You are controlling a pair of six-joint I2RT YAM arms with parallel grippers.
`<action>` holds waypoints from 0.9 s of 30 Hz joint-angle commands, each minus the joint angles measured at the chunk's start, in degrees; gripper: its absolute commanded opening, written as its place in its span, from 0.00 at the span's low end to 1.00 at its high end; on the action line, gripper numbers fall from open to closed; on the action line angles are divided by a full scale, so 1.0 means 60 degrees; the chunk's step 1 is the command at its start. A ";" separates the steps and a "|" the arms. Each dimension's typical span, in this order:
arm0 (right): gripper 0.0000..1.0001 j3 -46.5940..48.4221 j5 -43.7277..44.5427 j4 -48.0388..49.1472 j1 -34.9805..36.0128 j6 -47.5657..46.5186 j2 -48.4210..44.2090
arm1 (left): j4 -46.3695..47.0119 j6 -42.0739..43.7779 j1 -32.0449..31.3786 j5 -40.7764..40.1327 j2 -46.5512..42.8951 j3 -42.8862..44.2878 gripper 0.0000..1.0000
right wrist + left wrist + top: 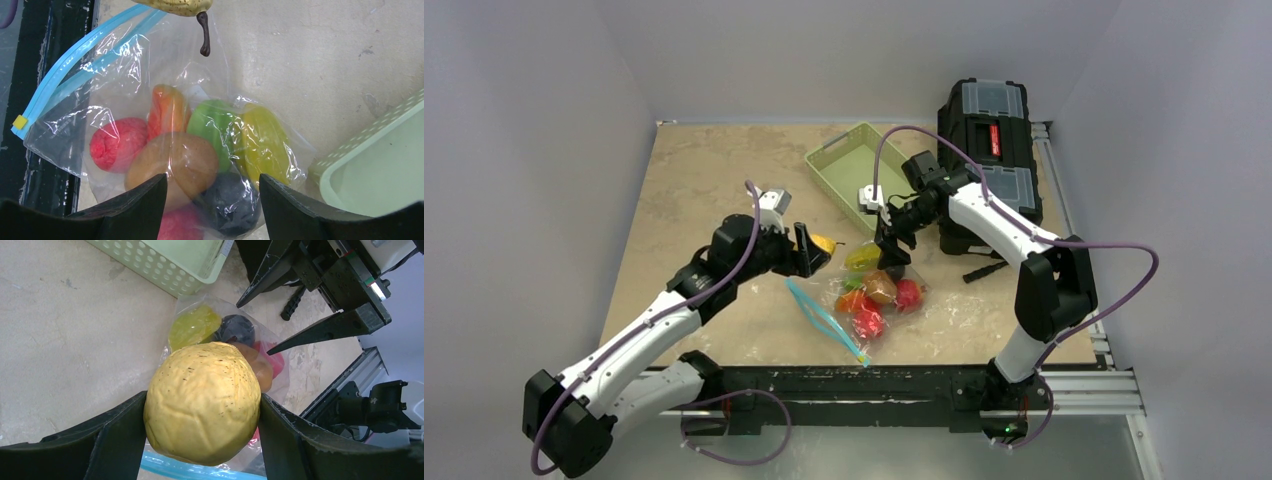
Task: Open the zip-top bag and remove the fake food
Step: Place the fake fruit in the bin.
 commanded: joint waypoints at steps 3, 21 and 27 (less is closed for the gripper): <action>0.67 0.0223 -0.0367 -0.0025 -0.0060 -0.0145 -0.0392 | 0.0837 -0.0168 0.0133 0.0337 0.0268 0.0592 0.00; 0.67 0.0197 -0.0362 -0.0003 -0.0118 -0.0171 -0.0474 | 0.2737 -0.1106 0.0584 0.0482 0.3164 0.2286 0.00; 0.67 0.0202 -0.0386 -0.0007 -0.0140 -0.0186 -0.0543 | 0.3077 -0.1591 0.0771 0.0577 0.4733 0.3346 0.00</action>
